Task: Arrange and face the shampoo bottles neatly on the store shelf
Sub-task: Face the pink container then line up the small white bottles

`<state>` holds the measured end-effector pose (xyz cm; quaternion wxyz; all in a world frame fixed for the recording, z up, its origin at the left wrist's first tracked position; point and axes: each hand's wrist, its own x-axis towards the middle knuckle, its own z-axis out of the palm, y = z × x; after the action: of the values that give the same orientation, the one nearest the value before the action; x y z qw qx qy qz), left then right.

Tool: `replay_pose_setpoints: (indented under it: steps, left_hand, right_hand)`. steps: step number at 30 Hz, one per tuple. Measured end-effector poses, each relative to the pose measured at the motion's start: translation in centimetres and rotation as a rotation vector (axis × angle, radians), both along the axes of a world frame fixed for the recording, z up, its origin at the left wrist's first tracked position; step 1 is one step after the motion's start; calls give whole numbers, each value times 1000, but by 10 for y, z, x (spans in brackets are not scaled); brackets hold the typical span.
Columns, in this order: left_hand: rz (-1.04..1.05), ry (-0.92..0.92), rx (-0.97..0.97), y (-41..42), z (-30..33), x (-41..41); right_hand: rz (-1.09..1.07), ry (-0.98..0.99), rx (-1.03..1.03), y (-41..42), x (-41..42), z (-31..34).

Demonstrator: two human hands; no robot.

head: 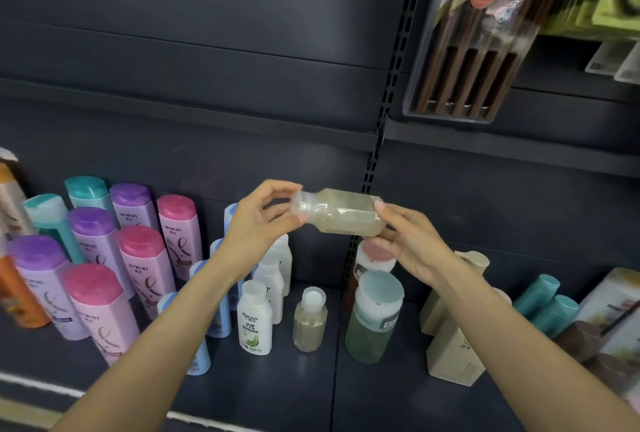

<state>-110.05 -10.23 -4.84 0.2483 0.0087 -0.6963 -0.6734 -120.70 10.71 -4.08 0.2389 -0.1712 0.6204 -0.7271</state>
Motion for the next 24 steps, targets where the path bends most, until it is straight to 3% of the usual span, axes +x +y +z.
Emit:
replay_pose_setpoints:
  steps: [3, 6, 14, 20, 24]
  left_hand:
    - [-44, -36, -152, -7, 4, 7]
    - [-39, -52, -169, -10, 1, 11]
    - [23, -51, -92, -13, -3, 9]
    - [20, -183, 207, -17, -5, 0]
    - [32, -292, 144, -18, -1, -5]
  right_hand:
    - [-8, 7, -33, 4, 0, -3]
    - [-12, 29, -27, 6, 1, -5]
    - [5, 72, -2, -2, 10, -6]
    - [35, 94, 81, -5, 11, -5]
    - [-34, 73, 216, -9, 12, -5]
